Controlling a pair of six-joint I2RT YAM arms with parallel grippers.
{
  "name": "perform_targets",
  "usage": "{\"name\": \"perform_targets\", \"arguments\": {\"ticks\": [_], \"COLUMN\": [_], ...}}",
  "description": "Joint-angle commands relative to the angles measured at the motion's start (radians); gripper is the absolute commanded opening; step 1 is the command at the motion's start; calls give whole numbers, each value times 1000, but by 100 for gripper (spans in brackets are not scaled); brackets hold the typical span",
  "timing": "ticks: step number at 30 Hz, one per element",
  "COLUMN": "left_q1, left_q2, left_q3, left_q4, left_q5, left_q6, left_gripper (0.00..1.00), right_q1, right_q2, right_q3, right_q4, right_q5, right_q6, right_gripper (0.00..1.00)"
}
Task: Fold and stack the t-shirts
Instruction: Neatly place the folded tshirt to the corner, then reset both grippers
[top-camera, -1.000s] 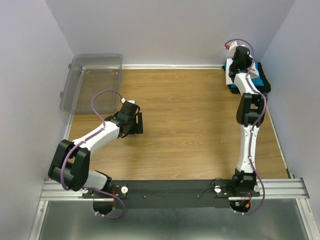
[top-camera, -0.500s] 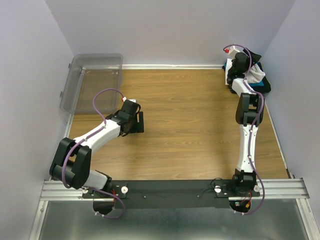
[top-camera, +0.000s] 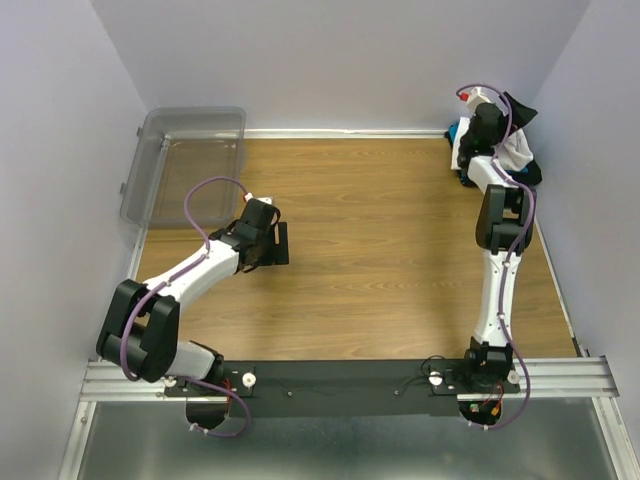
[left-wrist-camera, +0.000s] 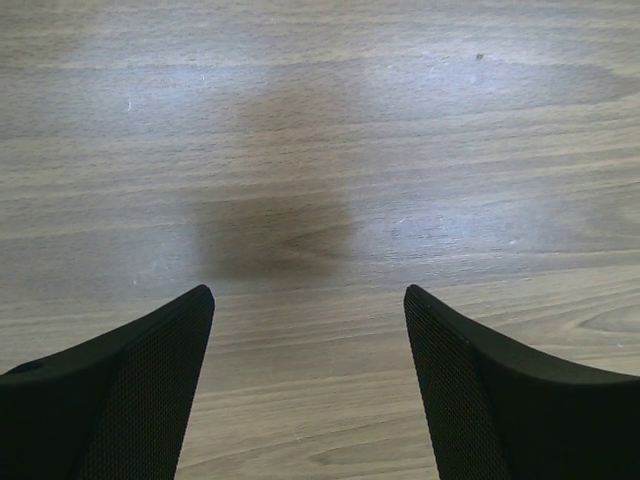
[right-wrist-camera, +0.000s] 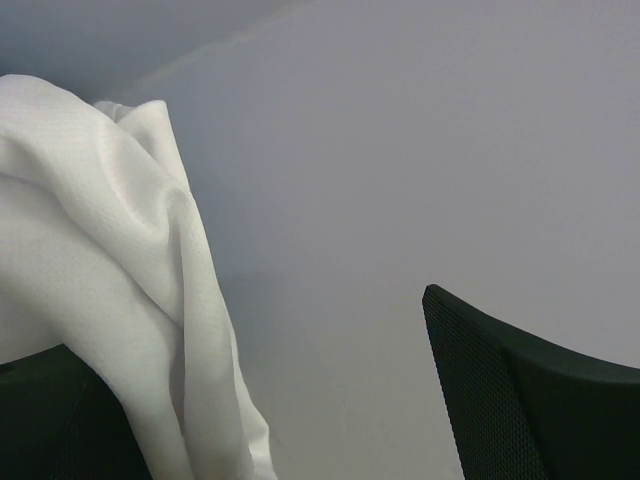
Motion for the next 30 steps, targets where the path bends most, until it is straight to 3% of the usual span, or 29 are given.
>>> {"name": "perform_targets", "arguments": {"ticks": [1, 14, 24, 30], "left_q1": [5, 5, 7, 5], "left_q2": [-58, -173, -188, -165], "left_q3": [7, -51, -50, -40], "left_q4": [7, -46, -79, -82], "left_q5": [23, 37, 37, 57], "left_q6": [-11, -26, -26, -26], "left_gripper": [85, 85, 85, 85], "right_q1": [-25, -86, -131, -157], "right_q2": [-93, -48, -60, -62], "right_q3": [-18, 32, -37, -21], "right_q4": [-5, -282, -320, -391], "right_q5": [47, -177, -68, -127], "right_q6": [116, 569, 877, 1095], "right_gripper": [100, 100, 100, 100]}}
